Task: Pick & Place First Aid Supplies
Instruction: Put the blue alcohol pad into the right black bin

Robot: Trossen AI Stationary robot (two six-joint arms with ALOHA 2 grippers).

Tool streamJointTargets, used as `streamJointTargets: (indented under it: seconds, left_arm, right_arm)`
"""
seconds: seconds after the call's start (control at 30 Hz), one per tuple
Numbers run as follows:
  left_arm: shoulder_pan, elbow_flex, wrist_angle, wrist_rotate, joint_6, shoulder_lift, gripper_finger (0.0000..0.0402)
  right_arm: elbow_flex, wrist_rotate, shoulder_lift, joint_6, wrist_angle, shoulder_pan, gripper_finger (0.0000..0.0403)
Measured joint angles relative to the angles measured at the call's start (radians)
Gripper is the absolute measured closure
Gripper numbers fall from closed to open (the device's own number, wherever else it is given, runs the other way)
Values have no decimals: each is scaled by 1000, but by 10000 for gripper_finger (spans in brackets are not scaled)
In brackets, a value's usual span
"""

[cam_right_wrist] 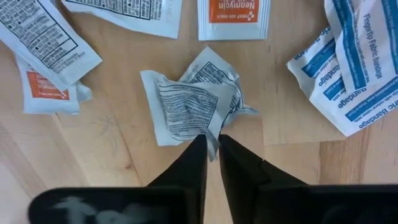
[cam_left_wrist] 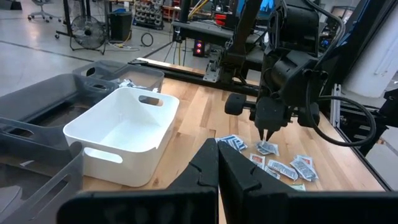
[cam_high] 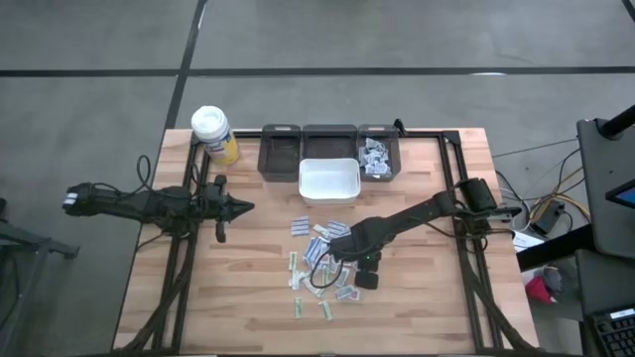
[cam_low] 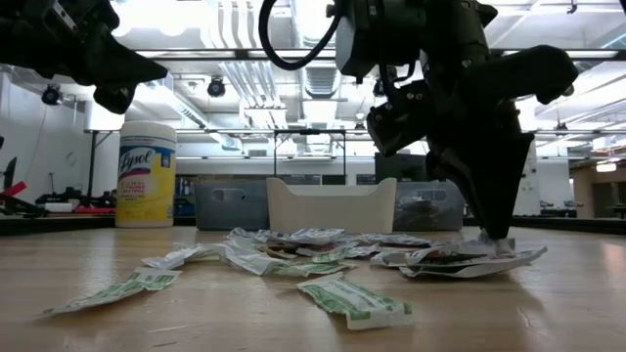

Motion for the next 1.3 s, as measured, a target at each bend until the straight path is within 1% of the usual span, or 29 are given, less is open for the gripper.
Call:
streamJointTargets:
  seconds: [0.27, 0.53, 0.6, 0.73, 0.87, 0.93, 0.97, 1.03, 1.13, 1.23, 1.3]
  left_arm:
    - [0, 0, 0, 0, 0, 0, 402]
    - [0, 0, 0, 0, 0, 0, 402]
    - [0, 0, 0, 0, 0, 0, 402]
    - [0, 0, 0, 0, -5, 0, 402]
    - [0, 0, 0, 0, -6, 0, 402]
    - [0, 0, 1, 0, -5, 0, 402]
    - [0, 0, 2, 0, -5, 0, 402]
    - [0, 0, 5, 0, -5, 0, 402]
    - [0, 0, 6, 0, -5, 0, 402]
    - [0, 0, 7, 0, -6, 0, 402]
    - [0, 0, 14, 0, -7, 0, 402]
  right_arm:
    - [0, -24, -1, 4, -2, 0, 391]
    - [0, -24, -6, 11, -7, 0, 394]
    - [11, -26, -6, 17, -35, 0, 394]
    - [56, -81, -17, 1, -106, 0, 394]
    - [77, -177, -46, -77, -93, 0, 394]
    - [86, -182, -61, -111, -67, -4, 394]
    - [88, -167, -68, -113, -45, -9, 394]
    - [88, -92, -86, -97, 6, -28, 394]
    - [88, 108, -119, -54, 46, -73, 394]
    - [88, 307, -170, -19, 21, -134, 394]
    - [88, 406, -205, -1, -14, -186, 394]
